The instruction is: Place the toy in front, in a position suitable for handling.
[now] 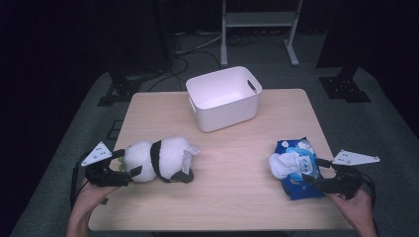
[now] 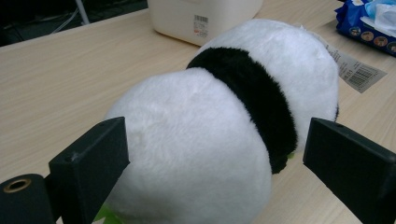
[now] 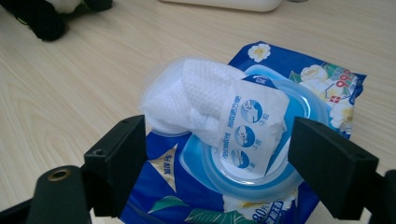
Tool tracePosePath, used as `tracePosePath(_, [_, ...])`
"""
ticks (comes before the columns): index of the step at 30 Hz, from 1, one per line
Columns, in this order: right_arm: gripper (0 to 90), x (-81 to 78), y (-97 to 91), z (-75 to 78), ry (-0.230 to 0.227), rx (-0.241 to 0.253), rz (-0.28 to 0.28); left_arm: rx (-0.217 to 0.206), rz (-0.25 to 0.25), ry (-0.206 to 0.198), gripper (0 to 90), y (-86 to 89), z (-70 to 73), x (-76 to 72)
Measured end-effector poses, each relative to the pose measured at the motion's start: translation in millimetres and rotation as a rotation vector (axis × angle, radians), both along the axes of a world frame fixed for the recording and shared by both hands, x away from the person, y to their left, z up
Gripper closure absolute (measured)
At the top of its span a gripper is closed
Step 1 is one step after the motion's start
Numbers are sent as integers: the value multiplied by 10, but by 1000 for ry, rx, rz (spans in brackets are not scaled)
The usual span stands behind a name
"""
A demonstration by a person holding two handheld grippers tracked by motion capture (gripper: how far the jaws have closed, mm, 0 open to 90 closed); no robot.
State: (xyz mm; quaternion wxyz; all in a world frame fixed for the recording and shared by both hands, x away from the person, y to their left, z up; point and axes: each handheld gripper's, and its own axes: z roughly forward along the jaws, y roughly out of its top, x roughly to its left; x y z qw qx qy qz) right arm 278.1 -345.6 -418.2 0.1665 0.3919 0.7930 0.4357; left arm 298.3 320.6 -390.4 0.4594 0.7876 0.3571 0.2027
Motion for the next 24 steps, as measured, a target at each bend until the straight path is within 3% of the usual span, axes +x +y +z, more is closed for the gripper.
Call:
tracePosePath(7, [181, 29, -16, -7, 2, 9, 4, 31, -40, 5, 54, -24, 20, 30])
tracePosePath(17, [181, 4, 3, 37, -7, -1, 6, 82, -146, 18, 55, -149, 103, 131])
tracePosePath(24, [181, -1, 9, 56, -17, 2, 11, 140, -214, 35, 55, -223, 100, 179])
